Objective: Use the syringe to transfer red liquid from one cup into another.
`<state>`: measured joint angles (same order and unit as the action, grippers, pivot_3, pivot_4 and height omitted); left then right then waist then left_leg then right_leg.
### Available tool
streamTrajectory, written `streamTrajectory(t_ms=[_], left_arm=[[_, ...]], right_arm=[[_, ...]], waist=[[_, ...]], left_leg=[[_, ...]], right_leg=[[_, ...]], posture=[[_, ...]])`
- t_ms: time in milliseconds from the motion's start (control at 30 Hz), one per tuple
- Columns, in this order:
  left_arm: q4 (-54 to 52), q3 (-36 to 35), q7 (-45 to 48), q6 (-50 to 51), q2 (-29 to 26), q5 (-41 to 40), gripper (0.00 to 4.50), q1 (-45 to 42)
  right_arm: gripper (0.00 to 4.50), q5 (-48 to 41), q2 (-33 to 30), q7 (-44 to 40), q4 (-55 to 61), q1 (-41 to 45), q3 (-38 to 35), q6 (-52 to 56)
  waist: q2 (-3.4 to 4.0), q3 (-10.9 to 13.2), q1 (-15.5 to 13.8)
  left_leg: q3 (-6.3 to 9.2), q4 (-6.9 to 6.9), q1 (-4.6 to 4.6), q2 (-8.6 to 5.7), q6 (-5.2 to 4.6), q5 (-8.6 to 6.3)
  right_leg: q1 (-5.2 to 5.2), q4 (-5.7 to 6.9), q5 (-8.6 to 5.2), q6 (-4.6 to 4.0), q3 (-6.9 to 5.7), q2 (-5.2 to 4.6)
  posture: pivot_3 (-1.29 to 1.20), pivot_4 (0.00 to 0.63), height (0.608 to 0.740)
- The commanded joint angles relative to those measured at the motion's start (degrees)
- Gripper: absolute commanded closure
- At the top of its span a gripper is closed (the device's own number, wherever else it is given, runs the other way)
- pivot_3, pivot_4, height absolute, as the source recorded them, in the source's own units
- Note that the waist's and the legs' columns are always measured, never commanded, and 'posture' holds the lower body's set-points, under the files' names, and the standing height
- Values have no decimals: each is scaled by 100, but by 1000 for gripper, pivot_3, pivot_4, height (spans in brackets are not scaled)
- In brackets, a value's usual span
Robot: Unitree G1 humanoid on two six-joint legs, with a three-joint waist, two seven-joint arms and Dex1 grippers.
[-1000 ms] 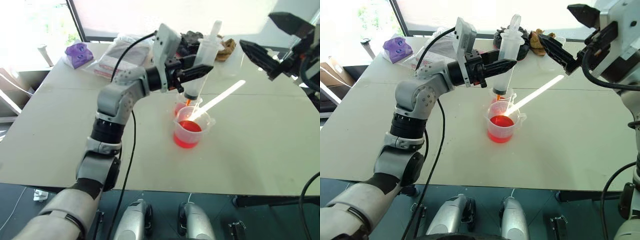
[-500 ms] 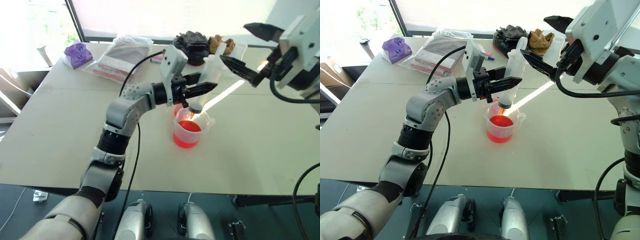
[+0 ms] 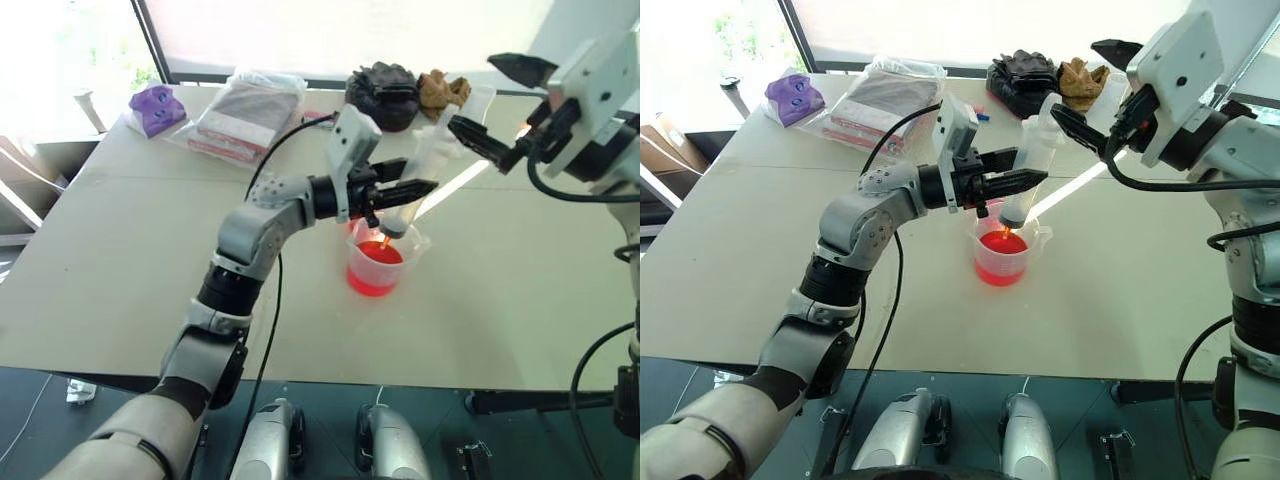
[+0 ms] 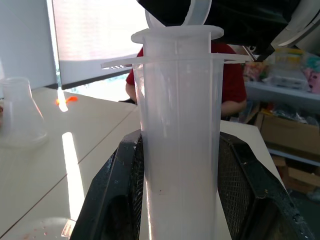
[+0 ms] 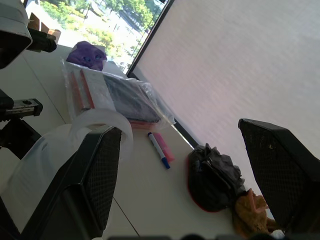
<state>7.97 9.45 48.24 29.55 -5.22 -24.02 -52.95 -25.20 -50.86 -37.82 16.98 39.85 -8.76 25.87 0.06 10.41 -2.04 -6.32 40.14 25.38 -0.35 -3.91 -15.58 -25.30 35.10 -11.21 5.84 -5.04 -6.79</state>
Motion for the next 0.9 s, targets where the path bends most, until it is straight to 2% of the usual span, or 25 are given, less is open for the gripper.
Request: streamTrajectory(t_ms=[33,600,700,800,833,900], left_arm=[[-79,169,161,-269,24,115,2945,65],[96,531,396,-837,19,691,2945,554],[84,499,415,-831,27,719,2946,578],[44,490,427,-794,20,729,2946,601],[27,491,428,-779,14,730,2946,612],[-6,494,434,-754,-6,730,2946,640]], right_arm=[[616,-31,131,-116,249,38,114,15],[616,-82,490,-148,1114,-613,223,730],[1435,-2,574,-53,1105,-586,138,708],[2963,96,644,21,1027,-494,74,641],[3593,126,669,51,987,-446,50,616],[4412,158,709,88,901,-343,2,576]], waist=[[1,0,3],[1,0,-6],[2,-1,-4],[2,-1,-3],[2,-1,-4],[2,-1,-5]], left_leg=[[0,0,0,0,0,0],[3,0,1,0,-13,-9],[3,0,1,0,-14,-9],[5,0,1,0,-17,-11],[5,0,1,0,-17,-11],[5,0,1,0,-17,-11]], right_leg=[[0,0,0,0,0,0],[-1,-1,0,-2,0,-2],[-2,-1,0,-2,0,-3],[-2,0,0,-3,0,-3],[-2,0,0,-3,0,-3],[-2,0,0,-3,-1,-3]], posture=[[0,150,740],[0,150,740],[0,150,740],[0,150,740],[0,150,740],[0,150,740]])
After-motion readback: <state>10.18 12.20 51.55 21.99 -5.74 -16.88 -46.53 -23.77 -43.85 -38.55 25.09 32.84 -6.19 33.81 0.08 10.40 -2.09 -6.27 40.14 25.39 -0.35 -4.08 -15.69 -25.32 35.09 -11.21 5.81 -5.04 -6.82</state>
